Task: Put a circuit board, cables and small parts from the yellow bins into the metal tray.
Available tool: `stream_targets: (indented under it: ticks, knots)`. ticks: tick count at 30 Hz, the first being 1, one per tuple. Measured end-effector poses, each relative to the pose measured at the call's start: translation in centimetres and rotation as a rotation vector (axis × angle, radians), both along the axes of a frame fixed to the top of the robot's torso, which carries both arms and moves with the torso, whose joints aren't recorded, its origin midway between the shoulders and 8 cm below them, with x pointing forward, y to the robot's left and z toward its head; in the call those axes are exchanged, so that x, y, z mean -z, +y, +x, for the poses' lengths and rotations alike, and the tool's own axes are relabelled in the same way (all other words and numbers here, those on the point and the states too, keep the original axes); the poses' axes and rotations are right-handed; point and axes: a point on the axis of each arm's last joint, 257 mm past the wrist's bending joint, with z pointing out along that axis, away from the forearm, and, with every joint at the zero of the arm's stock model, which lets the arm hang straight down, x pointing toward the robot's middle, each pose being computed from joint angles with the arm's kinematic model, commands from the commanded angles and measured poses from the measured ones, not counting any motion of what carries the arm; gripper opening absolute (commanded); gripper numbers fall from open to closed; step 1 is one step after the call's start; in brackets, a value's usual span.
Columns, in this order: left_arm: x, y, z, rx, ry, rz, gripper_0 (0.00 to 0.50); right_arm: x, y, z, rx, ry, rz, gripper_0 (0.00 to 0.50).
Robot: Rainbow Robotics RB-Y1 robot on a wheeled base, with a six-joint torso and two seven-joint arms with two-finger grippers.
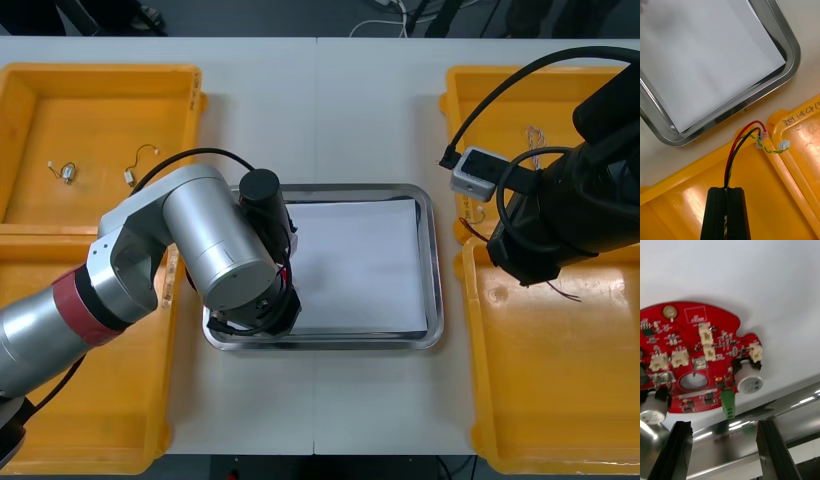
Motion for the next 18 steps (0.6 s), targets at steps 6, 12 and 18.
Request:
stream_targets:
  ticks: [6, 12, 18]
  knots:
    - [-2.2, 0.7, -0.3, -0.007, -0.003, 0.010, 0.500, 0.0, 0.0, 0.0, -0.001, 0.001, 0.000, 0.000]
    - [-5.0, 1.9, 0.3, -0.049, -0.026, -0.003, 0.500, 0.8, 0.5, -0.3, -0.019, 0.013, -0.011, 0.000]
    - [-7.8, 2.7, 1.9, -0.114, -0.071, -0.075, 0.500, 2.1, 2.9, -0.1, -0.075, -0.009, -0.054, 0.000]
